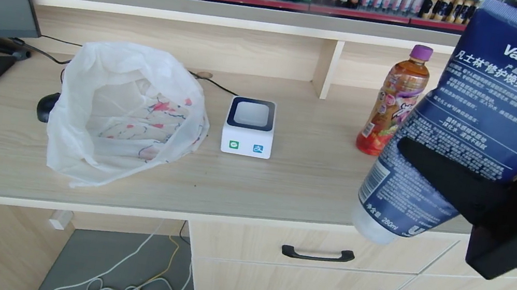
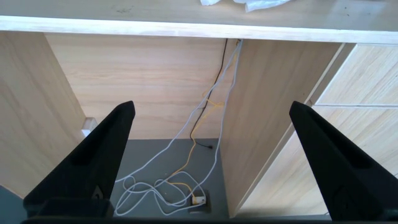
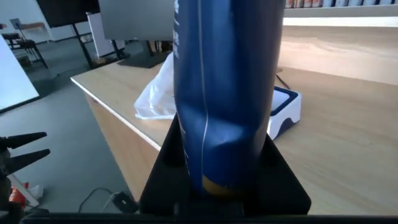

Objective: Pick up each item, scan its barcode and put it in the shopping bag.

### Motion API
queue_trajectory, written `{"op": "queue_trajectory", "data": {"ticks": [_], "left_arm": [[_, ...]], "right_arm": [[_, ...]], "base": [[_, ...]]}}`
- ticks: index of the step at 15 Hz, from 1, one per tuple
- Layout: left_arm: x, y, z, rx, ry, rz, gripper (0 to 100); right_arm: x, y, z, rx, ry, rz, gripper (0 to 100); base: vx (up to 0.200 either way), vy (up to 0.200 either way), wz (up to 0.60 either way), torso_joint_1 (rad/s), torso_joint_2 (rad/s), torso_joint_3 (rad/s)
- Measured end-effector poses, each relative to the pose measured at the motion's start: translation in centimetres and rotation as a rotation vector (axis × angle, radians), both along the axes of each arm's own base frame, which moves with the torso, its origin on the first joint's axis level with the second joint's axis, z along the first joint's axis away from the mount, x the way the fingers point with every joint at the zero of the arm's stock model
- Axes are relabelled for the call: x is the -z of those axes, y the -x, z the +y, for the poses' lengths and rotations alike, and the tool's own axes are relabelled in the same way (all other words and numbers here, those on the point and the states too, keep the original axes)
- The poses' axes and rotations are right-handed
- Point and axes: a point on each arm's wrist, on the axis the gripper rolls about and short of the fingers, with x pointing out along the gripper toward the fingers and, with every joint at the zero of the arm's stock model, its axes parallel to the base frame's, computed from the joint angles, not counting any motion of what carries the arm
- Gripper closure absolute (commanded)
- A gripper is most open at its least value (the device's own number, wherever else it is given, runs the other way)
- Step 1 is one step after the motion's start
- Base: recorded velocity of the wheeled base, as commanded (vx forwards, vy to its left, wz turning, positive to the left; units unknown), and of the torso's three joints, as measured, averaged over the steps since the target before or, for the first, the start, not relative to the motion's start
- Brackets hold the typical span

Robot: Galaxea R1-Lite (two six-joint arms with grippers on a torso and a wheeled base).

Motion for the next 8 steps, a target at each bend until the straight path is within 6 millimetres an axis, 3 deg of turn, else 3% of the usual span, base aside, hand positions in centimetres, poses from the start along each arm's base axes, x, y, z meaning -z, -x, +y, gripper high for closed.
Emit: {"op": "queue_trajectory", "data": {"ticks": [5,8], "left_arm": [[0.0,0.0,0.0,0.0,0.0,0.0,0],[0.0,0.0,0.0,0.0,0.0,0.0,0]], "right_arm": [[-0.1,0.2,0.7,-0.245,-0.039,0.094,100],[-0.7,-0.6,1.4,-0.293,-0.072,0.133,100]], "base": [[0.0,0.0,0.0,0.0,0.0,0.0],[0.0,0.0,0.0,0.0,0.0,0.0]]}}
